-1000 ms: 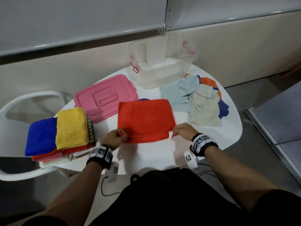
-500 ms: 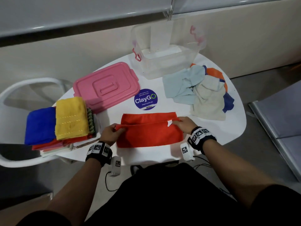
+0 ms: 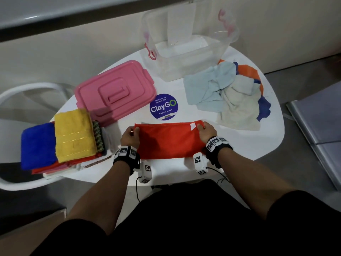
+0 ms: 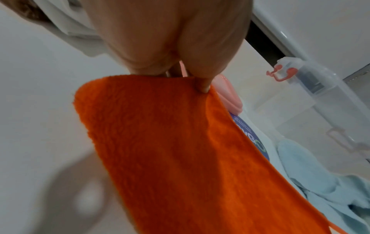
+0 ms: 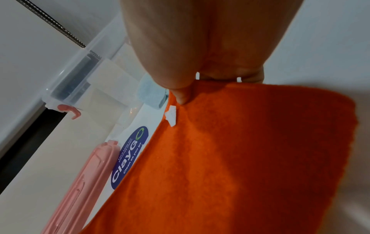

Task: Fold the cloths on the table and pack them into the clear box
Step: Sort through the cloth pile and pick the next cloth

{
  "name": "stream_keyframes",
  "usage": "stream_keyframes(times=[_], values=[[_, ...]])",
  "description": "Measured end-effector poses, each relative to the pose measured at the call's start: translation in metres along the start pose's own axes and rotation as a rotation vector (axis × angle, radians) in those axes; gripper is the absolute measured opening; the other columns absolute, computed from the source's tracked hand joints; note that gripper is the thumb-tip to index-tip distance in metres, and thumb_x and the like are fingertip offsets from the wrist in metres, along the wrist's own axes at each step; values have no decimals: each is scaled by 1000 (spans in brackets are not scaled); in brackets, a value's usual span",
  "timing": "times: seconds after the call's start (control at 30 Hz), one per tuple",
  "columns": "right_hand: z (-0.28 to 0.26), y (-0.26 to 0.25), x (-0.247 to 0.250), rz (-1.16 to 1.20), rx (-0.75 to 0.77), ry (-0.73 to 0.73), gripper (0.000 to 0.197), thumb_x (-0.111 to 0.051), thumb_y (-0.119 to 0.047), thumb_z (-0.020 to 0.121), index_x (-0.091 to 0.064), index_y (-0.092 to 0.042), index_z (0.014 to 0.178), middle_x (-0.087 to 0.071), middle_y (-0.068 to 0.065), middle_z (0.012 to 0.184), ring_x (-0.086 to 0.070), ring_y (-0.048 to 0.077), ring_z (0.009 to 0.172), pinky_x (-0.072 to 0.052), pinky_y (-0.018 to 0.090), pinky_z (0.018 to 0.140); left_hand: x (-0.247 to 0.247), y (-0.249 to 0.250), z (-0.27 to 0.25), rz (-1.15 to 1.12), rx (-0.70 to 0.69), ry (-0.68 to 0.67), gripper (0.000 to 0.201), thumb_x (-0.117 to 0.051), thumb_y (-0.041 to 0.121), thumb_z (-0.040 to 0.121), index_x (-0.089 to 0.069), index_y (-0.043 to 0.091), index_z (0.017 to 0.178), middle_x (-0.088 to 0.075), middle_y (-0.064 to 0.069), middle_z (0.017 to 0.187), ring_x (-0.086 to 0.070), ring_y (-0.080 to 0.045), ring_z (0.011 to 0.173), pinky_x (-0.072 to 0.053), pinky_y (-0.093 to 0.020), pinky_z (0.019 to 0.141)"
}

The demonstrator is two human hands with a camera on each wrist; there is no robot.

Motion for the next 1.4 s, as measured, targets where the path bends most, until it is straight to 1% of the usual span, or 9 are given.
stream_keyframes(times=[0.37,0.47,0.57,0.67,0.8,0.9,1.13,1.27,1.4], values=[[-1,-2,13,71,-61,166,25,-50,-24,97,-50,-12,119,-63,15,117,-60,36,107,-45,35,86,-4,7,9,5,65,96,34,-68,42,87,-66,15,106,-71,-9,103,-65,-28,98,-42,-25,79],[-9,-6,23,-26,116,300,17,-53,-21,93,-48,-13,108,-58,10,106,-61,32,91,-46,38,77,-3,9,8,89,30,143,55,-67,55,81,-56,18,119,-61,-10,117,-57,-29,109,-45,-36,90],[-17,-10,17,-67,347,171,7,-58,-18,87,-56,-19,94,-57,-4,80,-57,25,79,-49,37,75,-8,4,9,308,47,106,63,-65,60,78,-57,12,119,-49,-14,122,-47,-33,118,-46,-45,96],[-24,-2,0,-234,383,-114,45,-63,-14,82,-57,-26,124,-55,-1,107,-58,20,91,-50,40,92,-10,-3,6,414,43,51,55,-64,54,83,-62,8,113,-47,-17,121,-46,-37,117,-46,-48,95],[-32,9,-3,-387,176,-205,83,-63,-18,80,-25,-41,150,-31,12,148,-54,40,120,-46,43,102,-11,-7,-7,284,-38,6,37,-61,40,91,-57,5,105,-59,-21,109,-55,-39,104,-44,-42,85],[-36,10,-4,-396,183,-226,91,-62,-11,76,-19,-40,152,-34,13,147,-55,41,119,-47,41,100,-6,-12,-20,134,-63,-2,32,-57,35,95,-49,6,104,-62,-17,93,-60,-38,89,-40,-35,71],[-42,18,-5,-188,288,-114,103,-64,-6,72,-8,-30,154,-59,10,106,-61,29,95,-51,36,83,4,-31,-45,29,-22,-13,29,-48,29,101,-44,6,116,-62,-15,94,-63,-38,91,-38,-33,73],[-53,16,-10,-108,428,-41,70,-65,-13,78,-38,-34,139,-53,-3,91,-56,15,78,-46,30,75,8,-31,-51,-43,27,38,29,-53,27,99,-46,6,117,-65,-20,109,-63,-40,99,-46,-38,83],[-68,9,-29,10,470,-255,37,-80,-24,79,-65,-24,112,-58,-7,75,-55,8,69,-44,25,73,4,-17,-54,-159,43,-14,19,-59,28,95,-46,16,104,-65,-11,100,-66,-31,81,-53,-38,79]])
Point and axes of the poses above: each hand's wrist, its own z-axis towards the middle knuckle, its own x-axis out of the back of the hand, y = z × x, the point moved 2 cm from there along z, towards the middle knuckle
